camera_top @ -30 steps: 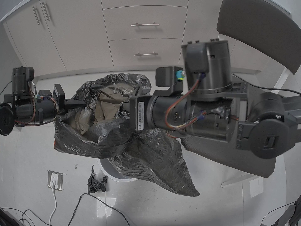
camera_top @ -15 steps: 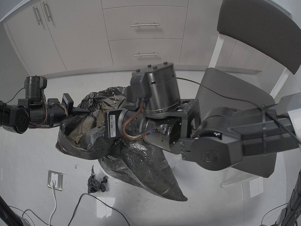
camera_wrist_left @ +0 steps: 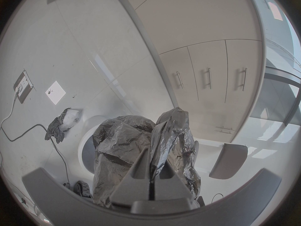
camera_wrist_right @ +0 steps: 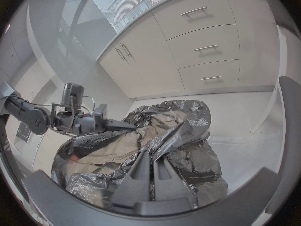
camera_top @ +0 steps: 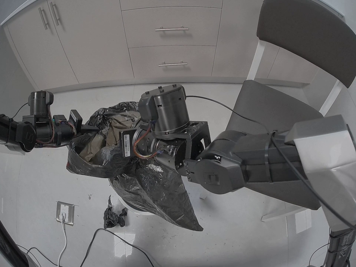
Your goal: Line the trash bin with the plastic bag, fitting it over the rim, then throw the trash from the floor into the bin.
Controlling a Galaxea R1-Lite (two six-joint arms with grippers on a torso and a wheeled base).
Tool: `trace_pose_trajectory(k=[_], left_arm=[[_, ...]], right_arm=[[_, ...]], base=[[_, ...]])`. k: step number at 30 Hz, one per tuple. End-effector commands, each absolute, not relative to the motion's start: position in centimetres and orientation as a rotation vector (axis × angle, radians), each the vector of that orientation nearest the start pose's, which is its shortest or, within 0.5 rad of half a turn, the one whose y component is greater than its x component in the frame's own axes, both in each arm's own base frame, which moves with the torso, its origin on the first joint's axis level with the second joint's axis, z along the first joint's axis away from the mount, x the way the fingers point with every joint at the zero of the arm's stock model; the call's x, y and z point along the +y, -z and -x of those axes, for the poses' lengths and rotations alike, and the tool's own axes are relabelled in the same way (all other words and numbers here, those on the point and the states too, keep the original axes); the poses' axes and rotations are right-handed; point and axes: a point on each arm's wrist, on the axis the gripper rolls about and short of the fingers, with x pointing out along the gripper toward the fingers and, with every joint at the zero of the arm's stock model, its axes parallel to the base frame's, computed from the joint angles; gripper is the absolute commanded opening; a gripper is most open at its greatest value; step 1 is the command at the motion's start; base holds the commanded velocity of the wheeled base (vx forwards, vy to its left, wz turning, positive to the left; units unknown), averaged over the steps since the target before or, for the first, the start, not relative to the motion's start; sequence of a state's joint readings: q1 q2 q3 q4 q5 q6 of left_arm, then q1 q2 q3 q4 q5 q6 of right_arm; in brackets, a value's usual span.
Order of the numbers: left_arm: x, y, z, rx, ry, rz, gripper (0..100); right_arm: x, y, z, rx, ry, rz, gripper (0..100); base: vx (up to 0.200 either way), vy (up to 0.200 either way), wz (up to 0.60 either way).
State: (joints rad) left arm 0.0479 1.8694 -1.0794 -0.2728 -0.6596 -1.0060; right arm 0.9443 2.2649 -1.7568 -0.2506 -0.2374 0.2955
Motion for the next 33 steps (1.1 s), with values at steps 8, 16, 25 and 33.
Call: trace_pose_trajectory(k=[8, 16, 25, 33], left_arm=[[0.6, -15.1, -37.6, 0.777, 0.287, 1.142, 0], [1.0, -13.4, -39.4, 0.792, 0.27, 1.145, 0], [1.6, -12.2, -41.5, 0.784, 0.266, 1.135, 0], [1.8, -10.5, -42.9, 0.799, 0.259, 1.128, 0]], right_arm=[[39.1, -16.4, -32.6, 0.287, -0.621, -0.109, 0], [39.7, -16.4, -32.5, 0.273, -0.61, -0.098, 0], [39.6, -16.8, -32.0, 0.238, -0.565, -0.01, 0], [39.7, -16.6, -32.1, 0.224, -0.565, 0.046, 0]], base=[[0.0, 0.0, 0.0], [0.0, 0.0, 0.0], [0.0, 0.0, 0.0], [0.0, 0.0, 0.0]])
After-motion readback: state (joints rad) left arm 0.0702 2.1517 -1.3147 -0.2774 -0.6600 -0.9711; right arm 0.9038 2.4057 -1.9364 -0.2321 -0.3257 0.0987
